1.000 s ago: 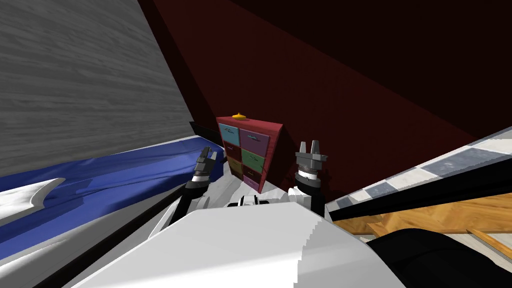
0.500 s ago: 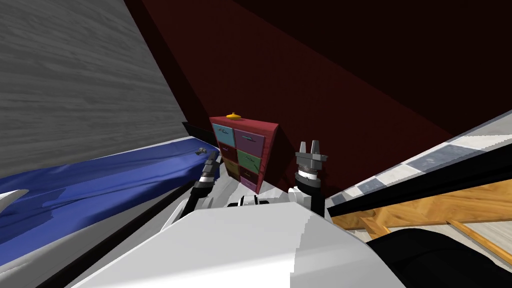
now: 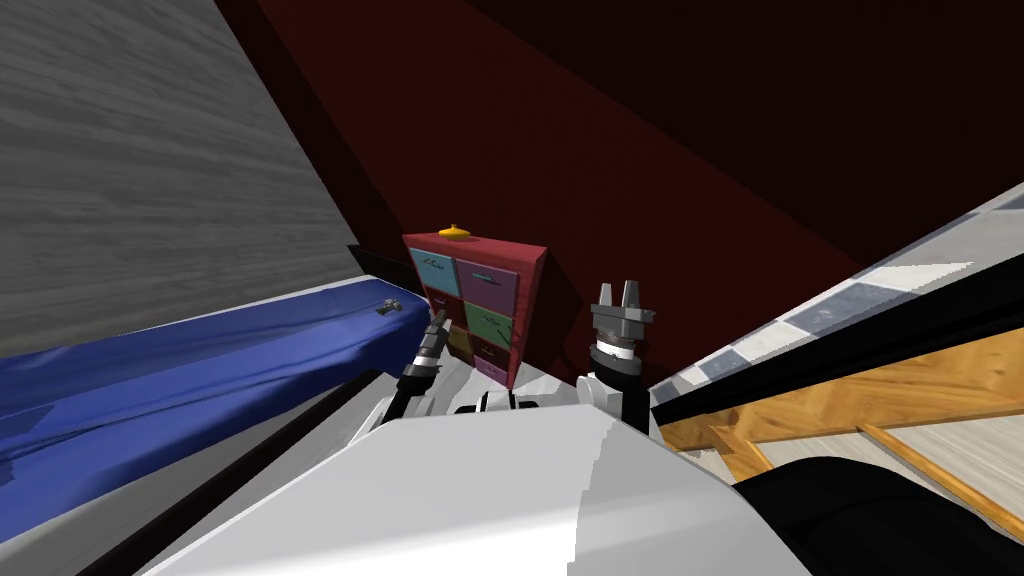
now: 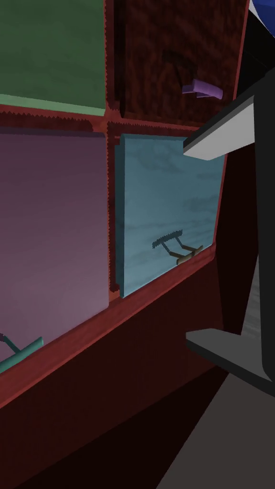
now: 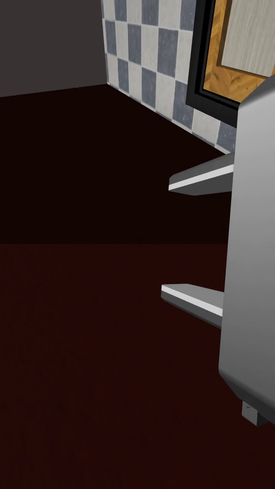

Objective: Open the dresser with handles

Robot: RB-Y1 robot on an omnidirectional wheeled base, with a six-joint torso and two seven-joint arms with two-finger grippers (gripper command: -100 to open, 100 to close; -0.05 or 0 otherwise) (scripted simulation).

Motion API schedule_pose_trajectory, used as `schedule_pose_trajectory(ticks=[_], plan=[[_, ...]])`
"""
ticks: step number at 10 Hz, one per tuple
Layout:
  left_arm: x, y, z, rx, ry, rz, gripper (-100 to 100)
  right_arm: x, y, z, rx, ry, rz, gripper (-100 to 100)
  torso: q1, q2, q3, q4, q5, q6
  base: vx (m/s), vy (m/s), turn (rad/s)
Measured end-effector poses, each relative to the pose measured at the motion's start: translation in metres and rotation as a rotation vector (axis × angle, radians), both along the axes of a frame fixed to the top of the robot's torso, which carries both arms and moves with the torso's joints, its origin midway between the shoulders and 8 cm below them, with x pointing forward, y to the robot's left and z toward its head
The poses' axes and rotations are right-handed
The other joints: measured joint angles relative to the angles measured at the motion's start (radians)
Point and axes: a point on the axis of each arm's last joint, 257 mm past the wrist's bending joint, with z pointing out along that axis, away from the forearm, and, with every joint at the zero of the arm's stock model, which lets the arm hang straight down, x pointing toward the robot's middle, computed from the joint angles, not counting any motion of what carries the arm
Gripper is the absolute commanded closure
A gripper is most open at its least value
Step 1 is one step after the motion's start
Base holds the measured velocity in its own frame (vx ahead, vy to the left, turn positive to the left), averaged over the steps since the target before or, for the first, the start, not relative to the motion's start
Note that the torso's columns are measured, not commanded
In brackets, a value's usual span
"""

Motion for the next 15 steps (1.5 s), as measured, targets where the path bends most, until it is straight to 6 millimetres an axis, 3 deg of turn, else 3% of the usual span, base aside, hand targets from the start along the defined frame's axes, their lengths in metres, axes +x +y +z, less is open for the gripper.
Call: schedule_pose_trajectory(ticks=[13,15], plan=[[0.014,-0.044,-0.126,0.073,0.236,-0.085,-100,0.000,0.000,0.000,0.000,0.000,0.000,0,-0.001,0.000,0.000,0.000,0.000,0.000,0.028,-0.039,-0.072],[0.016,-0.044,-0.123,0.074,0.237,-0.085,-100,0.000,0.000,0.000,0.000,0.000,0.000,0,0.000,-0.001,0.000,0.000,0.000,0.000,0.069,-0.015,-0.020]])
